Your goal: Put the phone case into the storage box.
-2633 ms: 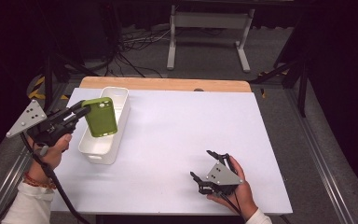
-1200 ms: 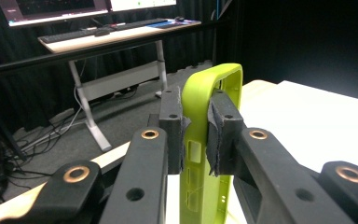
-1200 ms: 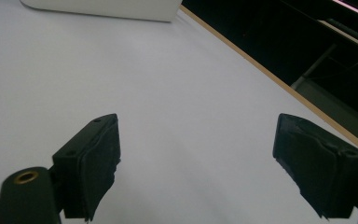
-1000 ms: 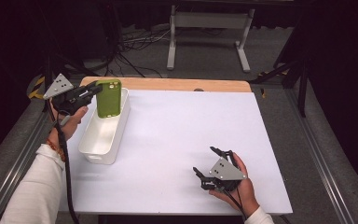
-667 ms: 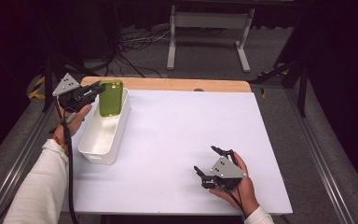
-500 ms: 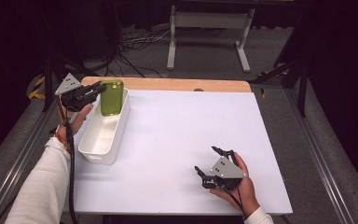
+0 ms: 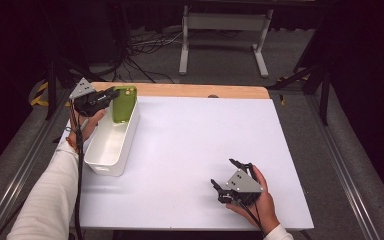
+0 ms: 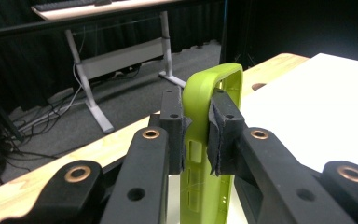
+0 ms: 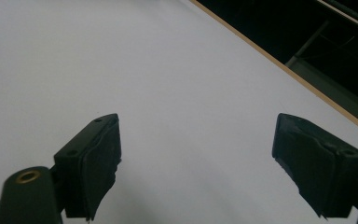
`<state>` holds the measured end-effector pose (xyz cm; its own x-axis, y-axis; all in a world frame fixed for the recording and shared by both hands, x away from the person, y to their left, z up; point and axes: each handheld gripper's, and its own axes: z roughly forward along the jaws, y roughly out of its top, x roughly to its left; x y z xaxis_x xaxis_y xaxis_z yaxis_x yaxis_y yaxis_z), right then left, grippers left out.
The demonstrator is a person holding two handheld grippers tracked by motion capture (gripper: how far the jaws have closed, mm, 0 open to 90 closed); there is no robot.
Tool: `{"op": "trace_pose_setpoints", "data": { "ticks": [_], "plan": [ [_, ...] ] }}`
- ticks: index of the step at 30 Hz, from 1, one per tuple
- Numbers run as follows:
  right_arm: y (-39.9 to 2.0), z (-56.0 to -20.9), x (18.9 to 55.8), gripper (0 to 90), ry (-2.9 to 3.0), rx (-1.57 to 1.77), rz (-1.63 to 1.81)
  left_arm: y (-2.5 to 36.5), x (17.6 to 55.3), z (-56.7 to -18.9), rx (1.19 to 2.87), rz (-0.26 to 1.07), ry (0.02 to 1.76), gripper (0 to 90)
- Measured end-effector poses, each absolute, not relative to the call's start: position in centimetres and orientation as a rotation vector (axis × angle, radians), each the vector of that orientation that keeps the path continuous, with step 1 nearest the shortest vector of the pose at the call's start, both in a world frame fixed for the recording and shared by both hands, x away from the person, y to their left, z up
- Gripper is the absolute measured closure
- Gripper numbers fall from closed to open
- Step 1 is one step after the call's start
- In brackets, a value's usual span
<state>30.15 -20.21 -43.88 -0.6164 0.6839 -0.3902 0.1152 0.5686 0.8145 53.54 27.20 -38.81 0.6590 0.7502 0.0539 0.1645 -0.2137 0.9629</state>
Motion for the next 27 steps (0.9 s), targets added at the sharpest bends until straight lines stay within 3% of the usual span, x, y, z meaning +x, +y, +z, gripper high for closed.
{"op": "trace_pose_setpoints", "data": {
  "ticks": [11,23,27],
  "plan": [
    [-20.2,-44.0,30.1,16.5,2.099,0.631,1.007,27.7,54.1,-39.5,1.749,0.614,0.743,77.9],
    [-20.0,-44.0,30.1,16.9,2.118,0.612,1.010,28.1,54.5,-39.9,1.851,0.719,0.808,65.6],
    [-19.9,-44.0,30.2,16.9,2.118,0.607,1.010,28.4,54.6,-40.1,1.896,0.769,0.816,65.7]
  ]
}}
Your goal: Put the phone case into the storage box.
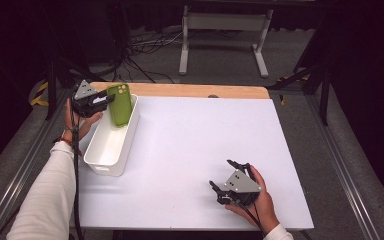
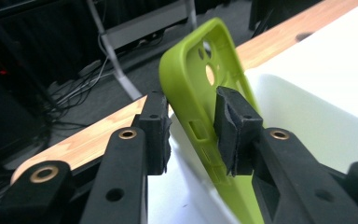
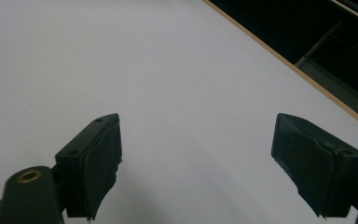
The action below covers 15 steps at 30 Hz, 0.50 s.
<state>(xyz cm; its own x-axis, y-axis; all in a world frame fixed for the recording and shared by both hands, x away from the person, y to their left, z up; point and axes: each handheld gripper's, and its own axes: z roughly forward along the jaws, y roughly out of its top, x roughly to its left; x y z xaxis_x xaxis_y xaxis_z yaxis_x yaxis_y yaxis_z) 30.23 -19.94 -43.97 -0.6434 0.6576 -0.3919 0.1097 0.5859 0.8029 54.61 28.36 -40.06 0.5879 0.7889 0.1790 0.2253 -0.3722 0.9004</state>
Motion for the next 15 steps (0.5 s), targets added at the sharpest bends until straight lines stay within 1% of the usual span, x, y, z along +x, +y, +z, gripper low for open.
{"op": "trace_pose_setpoints", "data": {
  "ticks": [3,4,5,9,15],
  "plan": [
    [-19.9,-44.0,30.3,17.0,2.125,0.605,1.010,28.1,54.8,-40.1,1.922,0.814,0.816,65.3],
    [-19.9,-44.0,30.3,17.0,2.128,0.609,1.010,27.8,55.0,-40.0,1.942,0.848,0.822,67.0],
    [-19.9,-44.0,30.4,17.0,2.130,0.609,1.010,27.6,55.1,-40.0,1.947,0.843,0.828,68.3],
    [-19.9,-44.0,30.4,17.1,2.132,0.607,1.009,27.4,55.5,-39.9,1.919,0.847,0.842,67.2],
    [-20.1,-43.9,30.3,17.1,2.129,0.610,1.009,27.4,55.4,-39.9,1.898,0.815,0.856,65.4]
  ]
}}
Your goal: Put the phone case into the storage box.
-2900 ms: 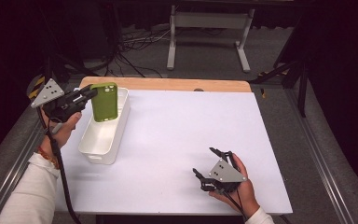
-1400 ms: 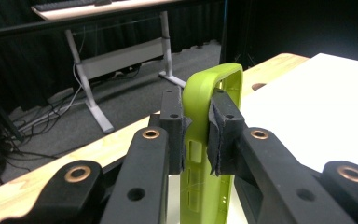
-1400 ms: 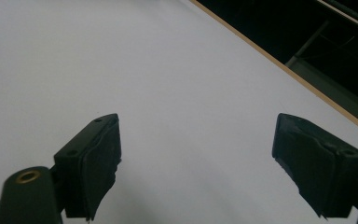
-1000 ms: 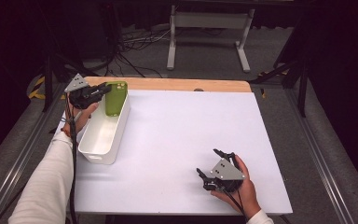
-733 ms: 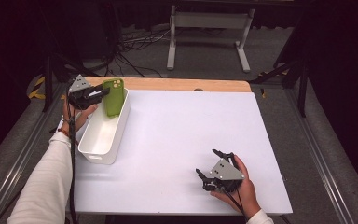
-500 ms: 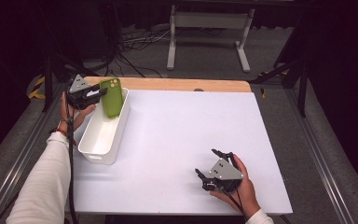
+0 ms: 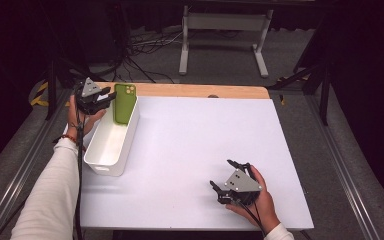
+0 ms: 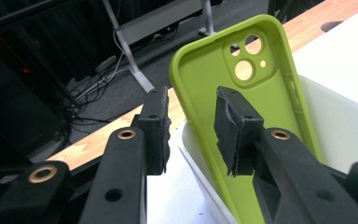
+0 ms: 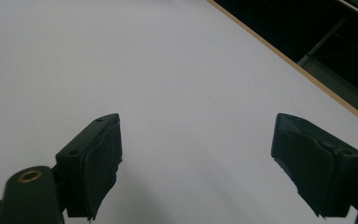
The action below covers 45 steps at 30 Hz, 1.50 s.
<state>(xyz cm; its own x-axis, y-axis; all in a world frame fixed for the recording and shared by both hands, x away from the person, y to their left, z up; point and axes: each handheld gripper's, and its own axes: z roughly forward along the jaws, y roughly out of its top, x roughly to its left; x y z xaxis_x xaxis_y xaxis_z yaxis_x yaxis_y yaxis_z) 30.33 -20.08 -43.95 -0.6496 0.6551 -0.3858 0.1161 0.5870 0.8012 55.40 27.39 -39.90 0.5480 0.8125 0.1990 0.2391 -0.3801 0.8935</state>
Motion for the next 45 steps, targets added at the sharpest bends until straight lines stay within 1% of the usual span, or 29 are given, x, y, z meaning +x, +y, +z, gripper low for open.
{"op": "trace_pose_setpoints", "data": {
  "ticks": [2,11,18,27,35,36,39,41,43,45],
  "plan": [
    [-20.1,-43.9,30.3,17.1,2.127,0.607,1.013,27.6,55.2,-39.8,1.887,0.815,0.867,64.1],
    [-20.2,-43.5,30.2,17.1,2.105,0.595,1.025,28.2,53.4,-38.8,1.836,0.794,0.835,64.1],
    [-20.1,-43.3,30.1,17.1,2.097,0.584,1.037,27.9,52.3,-38.7,1.815,0.786,0.820,63.6],
    [-19.8,-43.3,30.2,17.1,2.098,0.571,1.045,27.3,50.7,-38.4,1.812,0.779,0.793,59.3],
    [-19.8,-42.9,30.1,17.2,2.085,0.561,1.059,27.4,49.0,-37.9,1.803,0.797,0.770,52.7],
    [-19.8,-42.9,30.1,17.2,2.084,0.562,1.061,27.5,48.9,-37.8,1.808,0.798,0.767,49.6],
    [-19.8,-42.9,30.2,17.2,2.084,0.562,1.063,27.6,48.2,-37.7,1.800,0.792,0.755,49.2],
    [-19.7,-42.9,30.3,17.2,2.086,0.563,1.066,27.7,47.9,-37.7,1.792,0.792,0.758,47.3],
    [-19.7,-42.9,30.3,17.2,2.087,0.561,1.066,27.7,47.7,-37.7,1.787,0.783,0.763,43.4],
    [-19.6,-42.9,30.2,17.2,2.087,0.558,1.064,27.7,47.4,-37.8,1.775,0.772,0.758,43.1]
  ]
}}
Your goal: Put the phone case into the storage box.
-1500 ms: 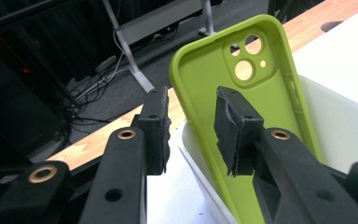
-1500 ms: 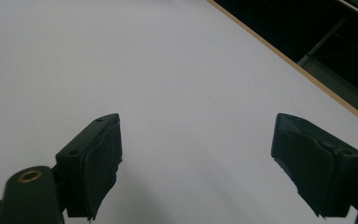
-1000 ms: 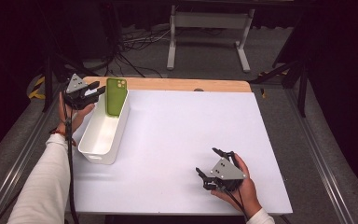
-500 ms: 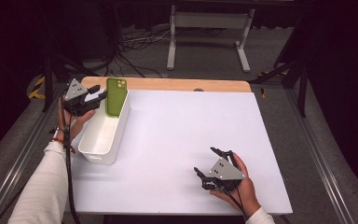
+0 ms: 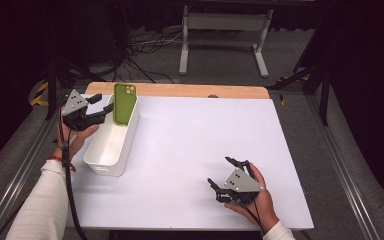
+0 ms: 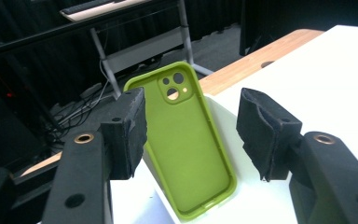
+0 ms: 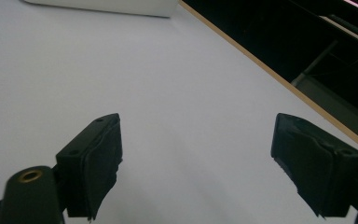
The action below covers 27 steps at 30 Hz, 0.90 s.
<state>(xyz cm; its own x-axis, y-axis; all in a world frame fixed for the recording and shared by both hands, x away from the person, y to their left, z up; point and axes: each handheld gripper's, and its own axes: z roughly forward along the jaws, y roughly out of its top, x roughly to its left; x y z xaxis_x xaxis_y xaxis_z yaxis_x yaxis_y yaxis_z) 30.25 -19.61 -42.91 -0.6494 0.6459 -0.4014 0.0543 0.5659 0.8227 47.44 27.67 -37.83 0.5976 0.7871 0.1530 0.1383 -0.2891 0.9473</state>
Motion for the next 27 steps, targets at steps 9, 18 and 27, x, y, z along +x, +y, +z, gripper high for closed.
{"op": "trace_pose_setpoints", "data": {
  "ticks": [9,18,27],
  "plan": [
    [-19.6,-43.0,30.2,17.2,2.092,0.557,1.060,27.5,46.6,-38.2,1.740,0.773,0.778,32.1],
    [-19.5,-43.0,30.2,17.2,2.095,0.552,1.057,27.5,46.0,-38.4,1.725,0.734,0.801,18.4],
    [-19.4,-43.0,30.3,17.2,2.096,0.549,1.053,27.4,45.7,-38.2,1.712,0.715,0.810,8.0]
  ]
}}
